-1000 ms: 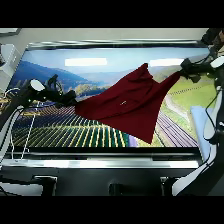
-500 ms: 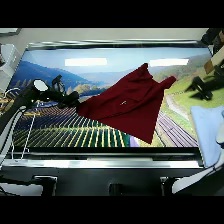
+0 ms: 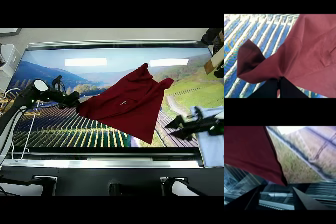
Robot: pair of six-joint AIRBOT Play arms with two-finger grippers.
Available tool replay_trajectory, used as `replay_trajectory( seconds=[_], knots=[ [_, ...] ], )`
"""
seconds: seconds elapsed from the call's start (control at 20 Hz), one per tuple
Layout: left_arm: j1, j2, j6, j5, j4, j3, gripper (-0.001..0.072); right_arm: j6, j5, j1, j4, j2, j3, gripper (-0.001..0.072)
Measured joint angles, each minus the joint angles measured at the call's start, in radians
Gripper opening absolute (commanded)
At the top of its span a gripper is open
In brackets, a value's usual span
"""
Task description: Fold the clothes and pants, and hang the long-sleeved shirts on hangers.
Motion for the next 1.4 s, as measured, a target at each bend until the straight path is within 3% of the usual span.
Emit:
replay_trajectory(
  seconds=[0.15,0.45,0.7,1.15,1.25,1.35,1.4],
  knots=[
    [0.0,0.0,0.001,0.0,-0.012,0.0,0.0018,-0.02,-0.111,0.055,0.054,0.069,-0.179,0.0486],
    [0.0,0.0,0.005,-0.011,-0.019,0.0,0.0017,-0.014,-0.282,0.191,0.113,0.103,-0.283,0.0487],
    [0.0,0.0,0.004,-0.014,-0.019,0.0,0.0017,0.066,-0.343,0.239,0.088,0.109,-0.298,0.0486],
    [0.0,0.0,0.003,-0.014,-0.019,0.0,0.0018,0.08,-0.428,0.25,0.17,0.109,-0.331,0.0478],
    [0.0,0.0,0.0,-0.014,-0.019,0.0,0.0018,0.069,-0.42,0.251,0.186,0.109,-0.349,0.0383],
    [0.0,0.0,0.0,-0.013,-0.019,0.0,0.0018,0.053,-0.414,0.251,0.202,0.108,-0.361,0.0357],
    [0.0,0.0,0.0,-0.013,-0.019,0.0,0.0018,0.046,-0.414,0.251,0.211,0.108,-0.364,0.0226]
  ],
)
